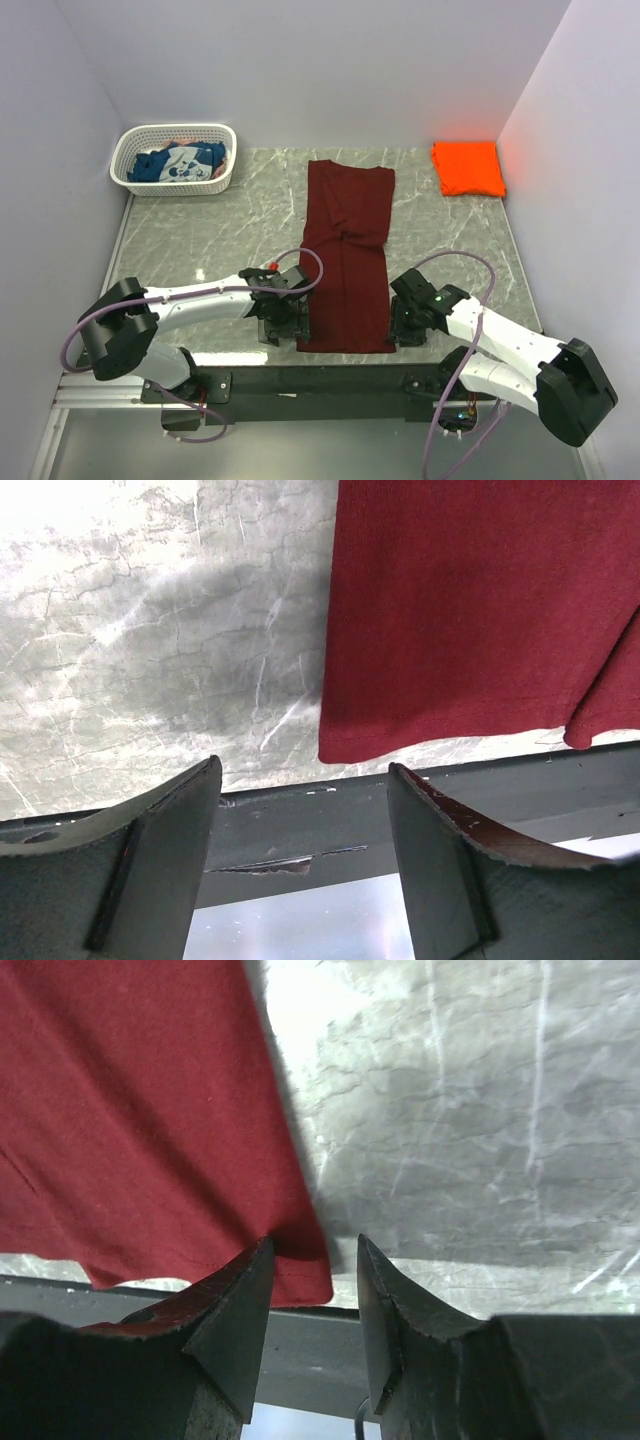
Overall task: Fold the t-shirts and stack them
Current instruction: Fold the tshirt
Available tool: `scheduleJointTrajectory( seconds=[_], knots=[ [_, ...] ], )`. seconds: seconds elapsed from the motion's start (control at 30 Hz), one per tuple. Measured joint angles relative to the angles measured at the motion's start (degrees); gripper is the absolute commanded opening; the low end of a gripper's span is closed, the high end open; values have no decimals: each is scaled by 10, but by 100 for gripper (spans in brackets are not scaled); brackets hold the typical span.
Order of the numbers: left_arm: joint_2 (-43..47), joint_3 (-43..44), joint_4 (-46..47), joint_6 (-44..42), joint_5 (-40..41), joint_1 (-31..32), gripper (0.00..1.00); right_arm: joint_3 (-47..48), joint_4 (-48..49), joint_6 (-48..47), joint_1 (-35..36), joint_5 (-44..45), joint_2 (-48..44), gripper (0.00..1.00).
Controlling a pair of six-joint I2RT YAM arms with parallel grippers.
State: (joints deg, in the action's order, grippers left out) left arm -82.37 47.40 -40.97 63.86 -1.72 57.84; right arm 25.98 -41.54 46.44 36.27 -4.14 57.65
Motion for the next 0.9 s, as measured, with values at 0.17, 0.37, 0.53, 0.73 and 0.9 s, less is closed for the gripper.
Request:
scheduleJointTrajectory(
  seconds=[0.17, 0.37, 0.53, 0.73, 0.9],
  knots=[
    [-7, 1, 0, -2, -1, 0, 71, -4, 8, 12, 16, -11, -1, 45],
    [-21, 2, 0, -4, -6, 2, 70, -4, 13, 35, 45, -14, 5, 40],
    [-33, 5, 1, -12, -12, 5, 69, -5, 10, 50, 60, -7, 5, 32],
    [-53, 17, 2, -17, -16, 14, 65, -11, 10, 61, 62, -5, 1, 3],
    [-64, 33, 0, -16, -15, 19, 55, -14, 15, 65, 63, -7, -4, 0]
  ],
)
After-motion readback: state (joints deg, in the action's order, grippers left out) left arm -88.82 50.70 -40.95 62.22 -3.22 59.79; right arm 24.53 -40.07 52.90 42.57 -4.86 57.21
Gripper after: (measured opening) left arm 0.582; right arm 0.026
